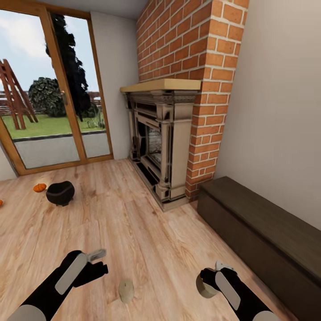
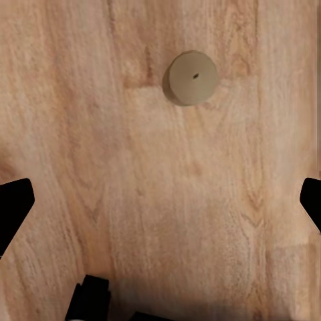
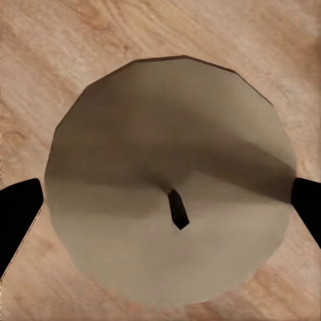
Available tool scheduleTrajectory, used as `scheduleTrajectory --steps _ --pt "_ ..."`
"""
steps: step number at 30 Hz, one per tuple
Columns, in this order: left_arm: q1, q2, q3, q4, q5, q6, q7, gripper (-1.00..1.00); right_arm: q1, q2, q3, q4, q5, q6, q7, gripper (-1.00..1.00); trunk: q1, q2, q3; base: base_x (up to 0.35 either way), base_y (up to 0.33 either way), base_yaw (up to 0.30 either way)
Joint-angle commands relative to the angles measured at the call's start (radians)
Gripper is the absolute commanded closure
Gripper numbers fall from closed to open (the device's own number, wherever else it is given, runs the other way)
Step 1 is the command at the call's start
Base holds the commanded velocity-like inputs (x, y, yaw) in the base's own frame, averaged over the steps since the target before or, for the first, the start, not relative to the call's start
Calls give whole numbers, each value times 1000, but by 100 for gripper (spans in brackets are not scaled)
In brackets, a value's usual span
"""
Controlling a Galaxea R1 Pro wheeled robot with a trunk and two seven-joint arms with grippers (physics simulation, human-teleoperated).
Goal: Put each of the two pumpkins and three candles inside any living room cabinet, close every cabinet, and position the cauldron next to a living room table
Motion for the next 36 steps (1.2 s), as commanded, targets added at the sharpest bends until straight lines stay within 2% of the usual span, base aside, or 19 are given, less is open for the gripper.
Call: scheduleTrajectory --steps 1,9,36 --pt "-1 0 -4 1 11 0 9 -100 -1 -1 7 -2 -10 1 -9 100 0 0 -1 251 43 -9" --pt "-1 -5 -42 1 12 0 7 -100 -1 -1 8 -3 -8 -3 -10 100 0 0 -1 132 33 -2" --pt "-1 -6 -44 -1 13 1 -6 -100 -1 1 9 -7 -8 -3 -9 100 0 0 -1 196 31 0"
